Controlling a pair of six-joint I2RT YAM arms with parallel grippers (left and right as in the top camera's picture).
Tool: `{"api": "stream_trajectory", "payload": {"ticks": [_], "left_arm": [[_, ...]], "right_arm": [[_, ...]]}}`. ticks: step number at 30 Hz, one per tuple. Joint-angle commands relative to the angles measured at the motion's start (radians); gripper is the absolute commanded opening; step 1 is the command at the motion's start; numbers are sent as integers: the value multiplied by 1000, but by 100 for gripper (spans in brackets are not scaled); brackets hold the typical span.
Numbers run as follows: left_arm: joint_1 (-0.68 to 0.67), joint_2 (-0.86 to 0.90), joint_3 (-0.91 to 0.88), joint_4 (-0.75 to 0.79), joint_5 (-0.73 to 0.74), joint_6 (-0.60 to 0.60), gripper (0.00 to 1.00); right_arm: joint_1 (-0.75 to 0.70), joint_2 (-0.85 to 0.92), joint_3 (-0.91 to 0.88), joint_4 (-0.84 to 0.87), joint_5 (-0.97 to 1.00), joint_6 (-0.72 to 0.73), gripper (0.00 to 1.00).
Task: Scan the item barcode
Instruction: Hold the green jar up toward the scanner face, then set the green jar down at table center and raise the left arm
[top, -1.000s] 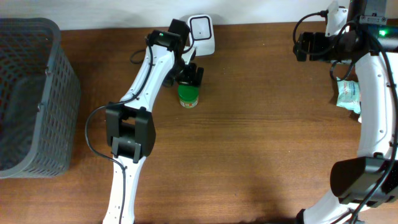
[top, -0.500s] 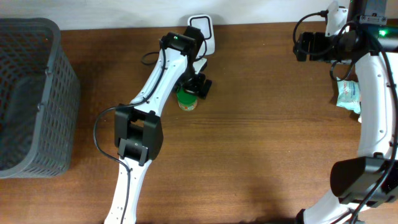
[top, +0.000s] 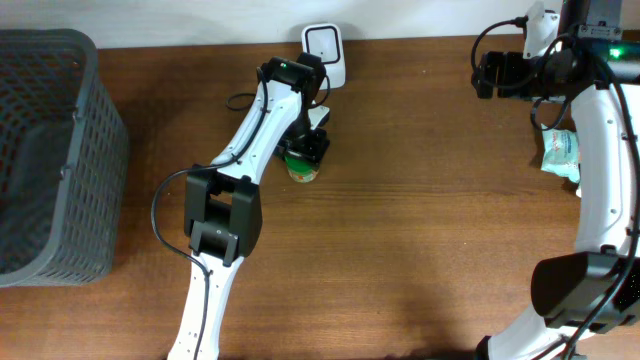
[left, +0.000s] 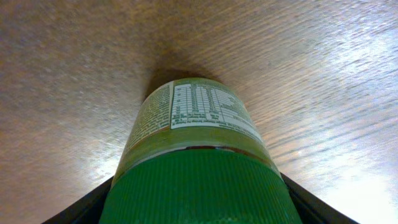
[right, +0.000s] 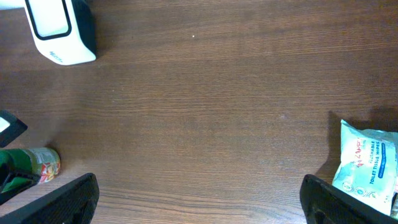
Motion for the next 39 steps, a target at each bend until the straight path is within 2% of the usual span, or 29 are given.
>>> {"api": "stream_trajectory", "payload": {"ticks": [1,3,7,9,11,14,16,18,20,22,26,29,31,35,39], "left_arm": [[-2,6,-6,-10,109,-136,69],[5,6,-3,6,157,-207,69],[11,6,-3,108,157,-489,71],[15,6,-3,169,96,-601,71],[20,6,-3,202,16,-651,72],[20,6,-3,232,-12,-649,82],[19,5,21,234,2,-579,96],[20,4,68,217,32,-558,99],[20,3,151,170,35,-558,100],[20,3,292,89,33,-504,100],[28,3,565,-65,22,-475,99],[75,3,753,-209,-97,-475,99],[117,-2,799,-223,-113,-396,99],[206,-5,793,-223,-116,-373,99],[306,-5,780,-223,-155,-291,99]], "right_arm": [[5,3,0,-1,-8,5,99],[5,3,0,-1,-8,5,98],[5,3,0,-1,-8,5,99],[5,3,0,-1,-8,5,99],[5,3,0,0,-8,5,99],[5,3,0,-1,-8,5,99],[5,3,0,-1,-8,5,99],[5,3,0,-1,-8,5,99],[5,3,0,-1,-8,5,99],[5,3,0,-1,-8,5,99],[5,3,0,-1,-8,5,99],[5,3,0,-1,-8,5,99],[5,3,0,-1,-8,5,99],[5,3,0,-1,-8,5,99],[5,3,0,0,-9,5,99]]}}
